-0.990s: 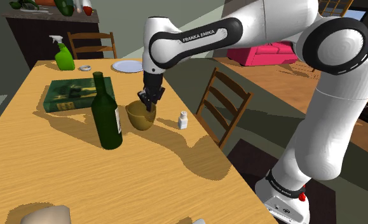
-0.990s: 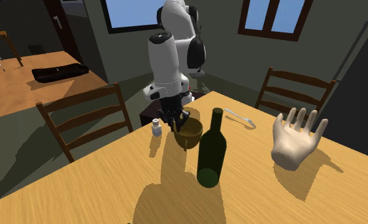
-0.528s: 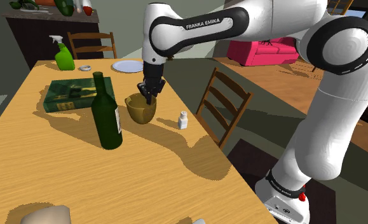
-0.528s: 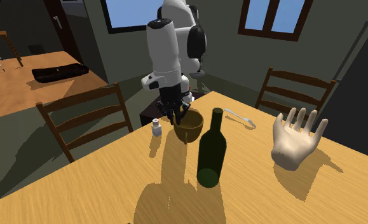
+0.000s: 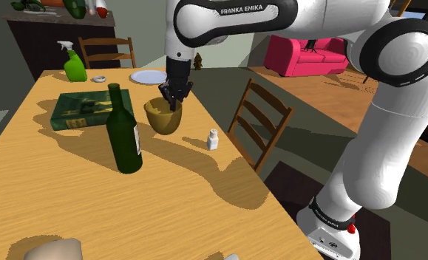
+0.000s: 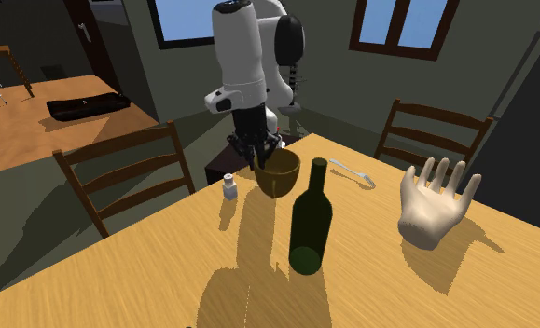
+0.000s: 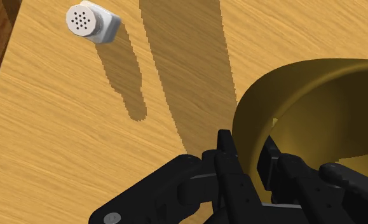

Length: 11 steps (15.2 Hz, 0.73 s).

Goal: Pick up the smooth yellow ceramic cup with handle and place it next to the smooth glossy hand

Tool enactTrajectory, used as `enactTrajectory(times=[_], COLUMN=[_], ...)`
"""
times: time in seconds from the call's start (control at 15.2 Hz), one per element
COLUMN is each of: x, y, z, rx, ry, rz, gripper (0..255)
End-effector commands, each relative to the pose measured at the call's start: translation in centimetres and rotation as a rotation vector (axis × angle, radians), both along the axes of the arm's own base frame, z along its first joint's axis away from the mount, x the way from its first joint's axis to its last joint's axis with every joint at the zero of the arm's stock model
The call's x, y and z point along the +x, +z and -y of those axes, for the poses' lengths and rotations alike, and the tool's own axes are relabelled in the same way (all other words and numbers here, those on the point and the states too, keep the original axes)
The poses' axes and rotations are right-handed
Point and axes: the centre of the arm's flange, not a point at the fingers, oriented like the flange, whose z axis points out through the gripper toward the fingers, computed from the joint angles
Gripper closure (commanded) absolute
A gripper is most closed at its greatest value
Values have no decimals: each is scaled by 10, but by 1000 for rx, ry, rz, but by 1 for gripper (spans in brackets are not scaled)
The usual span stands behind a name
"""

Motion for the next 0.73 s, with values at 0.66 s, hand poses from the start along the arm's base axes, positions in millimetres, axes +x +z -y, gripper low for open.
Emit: enactTrajectory(times=[0.66], x=[-12], y=[46], z=[-37], rx=[0], ry=[0], rz=[0], gripper=[255])
